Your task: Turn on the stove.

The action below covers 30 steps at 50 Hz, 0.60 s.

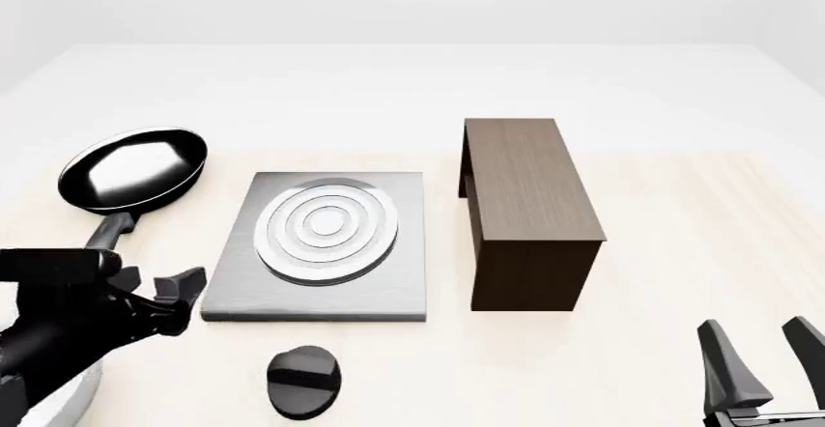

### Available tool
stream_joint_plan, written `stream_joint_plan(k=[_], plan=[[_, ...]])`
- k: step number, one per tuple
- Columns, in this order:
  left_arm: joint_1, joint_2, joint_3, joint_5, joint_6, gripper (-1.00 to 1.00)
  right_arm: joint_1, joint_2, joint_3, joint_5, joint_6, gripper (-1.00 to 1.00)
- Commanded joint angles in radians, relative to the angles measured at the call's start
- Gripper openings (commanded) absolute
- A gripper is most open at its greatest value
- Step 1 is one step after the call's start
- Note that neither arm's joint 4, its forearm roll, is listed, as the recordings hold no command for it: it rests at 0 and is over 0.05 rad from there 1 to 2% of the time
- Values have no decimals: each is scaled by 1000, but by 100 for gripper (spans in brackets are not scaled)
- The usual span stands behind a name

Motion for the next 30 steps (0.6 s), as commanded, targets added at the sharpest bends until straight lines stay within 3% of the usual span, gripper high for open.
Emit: stream_joint_plan(k=[1, 30], plan=[[68, 13, -87, 19, 27, 100, 0, 0, 0, 0, 0, 100], [185, 38, -245, 75, 36, 100, 0, 0, 0, 0, 0, 100]])
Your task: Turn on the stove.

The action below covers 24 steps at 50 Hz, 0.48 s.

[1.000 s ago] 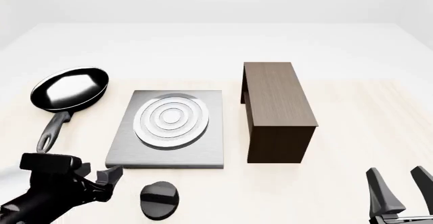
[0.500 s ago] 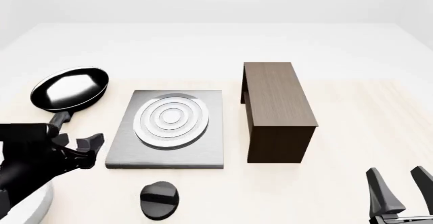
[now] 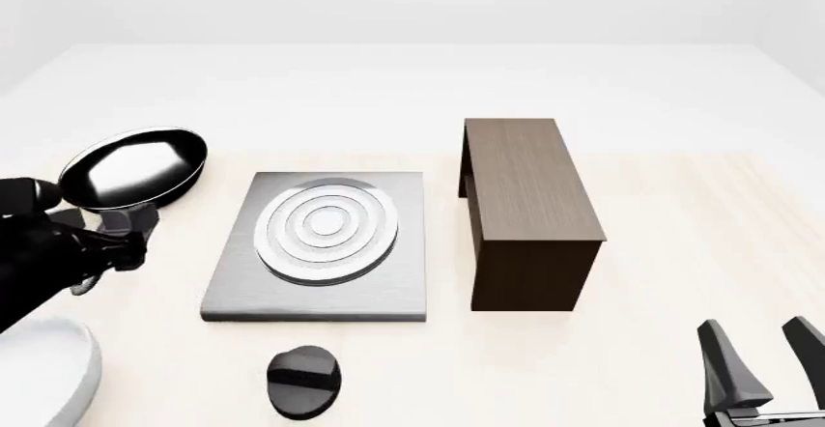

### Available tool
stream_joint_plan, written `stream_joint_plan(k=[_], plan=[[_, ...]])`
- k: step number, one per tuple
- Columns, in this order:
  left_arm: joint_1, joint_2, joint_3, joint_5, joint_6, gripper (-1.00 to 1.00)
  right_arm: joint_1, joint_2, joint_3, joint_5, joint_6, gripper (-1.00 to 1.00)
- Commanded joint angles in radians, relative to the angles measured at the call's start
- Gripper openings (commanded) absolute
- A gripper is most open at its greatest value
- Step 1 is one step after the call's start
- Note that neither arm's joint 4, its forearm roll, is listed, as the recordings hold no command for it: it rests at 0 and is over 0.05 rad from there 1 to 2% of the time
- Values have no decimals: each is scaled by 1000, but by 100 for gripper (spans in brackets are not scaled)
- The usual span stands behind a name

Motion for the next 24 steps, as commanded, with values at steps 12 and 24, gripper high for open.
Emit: stream_joint_plan(k=[12, 24], plan=[[61, 14, -79, 17, 12, 100, 0, 0, 0, 0, 0, 100], [68, 33, -105, 15, 3, 100, 0, 0, 0, 0, 0, 100]])
